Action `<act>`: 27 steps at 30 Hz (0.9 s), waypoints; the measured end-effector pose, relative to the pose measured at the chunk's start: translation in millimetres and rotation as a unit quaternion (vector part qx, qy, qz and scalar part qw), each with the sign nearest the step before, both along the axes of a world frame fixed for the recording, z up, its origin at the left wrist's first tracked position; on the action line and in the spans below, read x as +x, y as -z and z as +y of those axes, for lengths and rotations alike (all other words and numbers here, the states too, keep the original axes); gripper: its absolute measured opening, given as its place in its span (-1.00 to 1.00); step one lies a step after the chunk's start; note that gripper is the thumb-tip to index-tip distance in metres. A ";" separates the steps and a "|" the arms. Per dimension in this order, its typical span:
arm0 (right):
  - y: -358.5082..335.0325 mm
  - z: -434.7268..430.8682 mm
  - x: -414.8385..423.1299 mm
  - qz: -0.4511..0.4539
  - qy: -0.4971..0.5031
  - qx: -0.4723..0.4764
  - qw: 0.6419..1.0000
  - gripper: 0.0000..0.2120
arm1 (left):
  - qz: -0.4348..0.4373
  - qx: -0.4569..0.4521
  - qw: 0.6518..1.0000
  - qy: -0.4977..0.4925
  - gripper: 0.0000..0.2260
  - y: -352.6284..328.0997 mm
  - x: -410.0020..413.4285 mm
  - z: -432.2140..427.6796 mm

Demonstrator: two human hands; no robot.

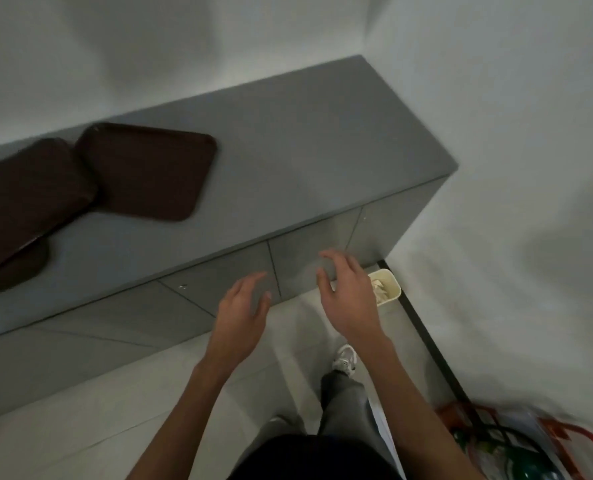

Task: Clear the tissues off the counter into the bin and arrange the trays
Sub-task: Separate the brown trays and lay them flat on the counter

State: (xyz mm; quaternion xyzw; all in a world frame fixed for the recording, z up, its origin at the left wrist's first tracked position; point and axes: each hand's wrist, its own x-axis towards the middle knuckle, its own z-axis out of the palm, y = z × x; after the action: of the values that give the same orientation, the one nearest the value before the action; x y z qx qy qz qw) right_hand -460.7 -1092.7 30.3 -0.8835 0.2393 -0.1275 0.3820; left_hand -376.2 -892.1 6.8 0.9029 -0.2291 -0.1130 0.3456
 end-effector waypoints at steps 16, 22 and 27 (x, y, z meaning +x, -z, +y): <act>-43.8 196.1 157.6 -0.020 -0.179 -0.013 0.983 -0.79 | -0.033 -0.064 0.944 -0.323 -0.71 -43.3 89.6 287.8; -25.8 248.9 262.9 -0.015 -0.202 -0.001 0.979 -0.82 | -0.030 -0.057 0.917 -0.394 -0.71 -40.3 171.0 362.6; -22.1 309.3 342.4 -0.003 -0.248 0.051 0.967 -0.81 | -0.047 -0.044 0.896 -0.440 -0.75 -48.1 216.8 421.1</act>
State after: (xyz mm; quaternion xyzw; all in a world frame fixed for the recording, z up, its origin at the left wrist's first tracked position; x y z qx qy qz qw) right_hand -118.3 -783.4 52.4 -0.8940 0.0175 -0.0194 0.4473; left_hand -159.4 -470.9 54.9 0.8995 0.1710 0.1038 0.3884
